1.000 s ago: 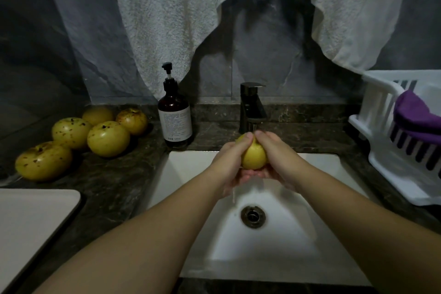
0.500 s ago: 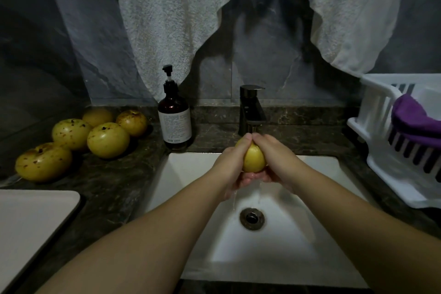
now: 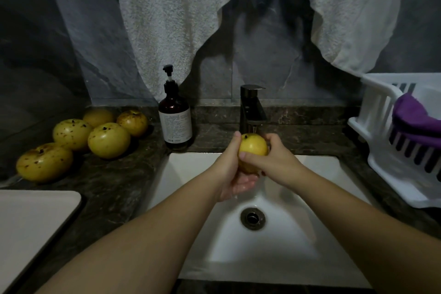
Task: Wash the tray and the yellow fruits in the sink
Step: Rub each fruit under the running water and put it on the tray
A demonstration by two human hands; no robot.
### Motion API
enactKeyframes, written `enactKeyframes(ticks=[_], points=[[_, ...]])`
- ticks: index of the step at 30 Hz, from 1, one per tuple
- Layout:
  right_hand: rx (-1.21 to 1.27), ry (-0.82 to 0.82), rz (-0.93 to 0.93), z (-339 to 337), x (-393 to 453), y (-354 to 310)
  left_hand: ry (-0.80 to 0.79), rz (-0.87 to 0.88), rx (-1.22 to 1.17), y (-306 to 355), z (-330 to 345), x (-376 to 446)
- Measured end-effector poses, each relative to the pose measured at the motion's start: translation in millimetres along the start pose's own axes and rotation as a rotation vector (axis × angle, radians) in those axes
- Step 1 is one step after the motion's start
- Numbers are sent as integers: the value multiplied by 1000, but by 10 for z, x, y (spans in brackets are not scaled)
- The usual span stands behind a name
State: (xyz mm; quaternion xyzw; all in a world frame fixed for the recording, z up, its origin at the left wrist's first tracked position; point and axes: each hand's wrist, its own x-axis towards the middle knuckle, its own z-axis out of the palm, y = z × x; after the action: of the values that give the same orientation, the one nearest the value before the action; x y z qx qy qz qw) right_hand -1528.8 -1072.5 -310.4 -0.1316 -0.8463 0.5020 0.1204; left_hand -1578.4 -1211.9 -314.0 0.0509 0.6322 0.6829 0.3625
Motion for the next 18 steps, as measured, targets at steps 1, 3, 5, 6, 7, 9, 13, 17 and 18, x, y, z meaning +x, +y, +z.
enactKeyframes(ticks=[1,3,5,6,7,9,13,17,18], points=[[-26,6,-2,-1,0,3,-16,-15,-12,1,3,-15],[-68,13,6,-16,-8,-5,-43,-35,-54,4,12,-47],[-94,15,-7,-22,-10,-14,-50,-25,-91,17,14,-51],[-92,14,-15,-24,-9,-11,-48,-19,-95,24,12,-47],[-80,10,-20,-25,-3,-3,-43,-11,-90,23,13,-40],[-40,-14,-11,-37,4,25,-12,29,-45,16,11,-20],[112,-101,87,-100,-8,83,70,159,67,0,-21,23],[580,-149,175,-138,-9,102,88,237,78,1,-13,7],[681,-160,178,-141,-11,94,93,259,74,0,-7,6]])
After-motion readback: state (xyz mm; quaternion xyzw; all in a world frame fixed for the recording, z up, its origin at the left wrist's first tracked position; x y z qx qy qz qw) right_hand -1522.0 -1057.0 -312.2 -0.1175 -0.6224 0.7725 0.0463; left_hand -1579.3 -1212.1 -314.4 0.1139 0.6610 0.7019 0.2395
